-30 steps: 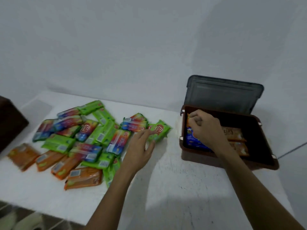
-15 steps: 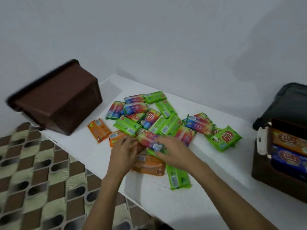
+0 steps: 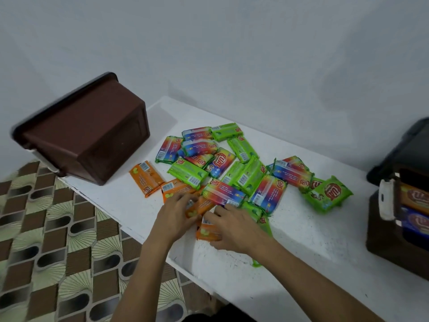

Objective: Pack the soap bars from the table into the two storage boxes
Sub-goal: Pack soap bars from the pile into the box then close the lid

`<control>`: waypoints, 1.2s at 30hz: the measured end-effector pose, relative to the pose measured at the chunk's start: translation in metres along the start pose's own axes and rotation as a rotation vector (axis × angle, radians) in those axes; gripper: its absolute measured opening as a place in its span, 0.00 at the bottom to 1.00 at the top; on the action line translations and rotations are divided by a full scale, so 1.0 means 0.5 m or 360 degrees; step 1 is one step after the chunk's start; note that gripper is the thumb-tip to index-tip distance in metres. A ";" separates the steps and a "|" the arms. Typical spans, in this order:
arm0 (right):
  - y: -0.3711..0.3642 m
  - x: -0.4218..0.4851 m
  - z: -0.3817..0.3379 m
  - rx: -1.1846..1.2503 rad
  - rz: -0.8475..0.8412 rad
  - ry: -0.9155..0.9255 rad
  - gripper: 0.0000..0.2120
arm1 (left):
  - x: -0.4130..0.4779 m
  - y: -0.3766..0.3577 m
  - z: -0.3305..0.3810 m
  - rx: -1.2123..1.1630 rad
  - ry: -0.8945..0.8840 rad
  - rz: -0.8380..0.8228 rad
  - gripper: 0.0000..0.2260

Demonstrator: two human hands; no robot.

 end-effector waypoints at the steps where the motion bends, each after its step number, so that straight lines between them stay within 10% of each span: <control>1: 0.002 0.001 0.003 0.0026 -0.0007 -0.0008 0.29 | 0.002 0.002 -0.001 0.0033 -0.0016 -0.0044 0.23; 14: 0.113 -0.085 0.105 0.1879 0.0143 -0.0444 0.32 | 0.003 0.011 0.029 0.0341 0.0081 -0.0040 0.28; 26: 0.105 -0.215 0.194 0.2649 0.0691 -0.0666 0.19 | -0.072 -0.003 0.092 -0.1835 0.0437 -0.0863 0.44; 36: 0.161 -0.386 0.264 0.2567 0.1015 -0.0696 0.17 | -0.059 -0.017 0.287 -0.1952 -0.0071 -0.0549 0.45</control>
Point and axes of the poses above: each hand's wrist, its own x-axis towards the middle knuckle, its own y-axis out of the back of the hand, z = x × y, the point moved 4 cm from there along x, towards the middle knuckle, and after that the axes turned 1 degree about -z, right-handed, at the moved point
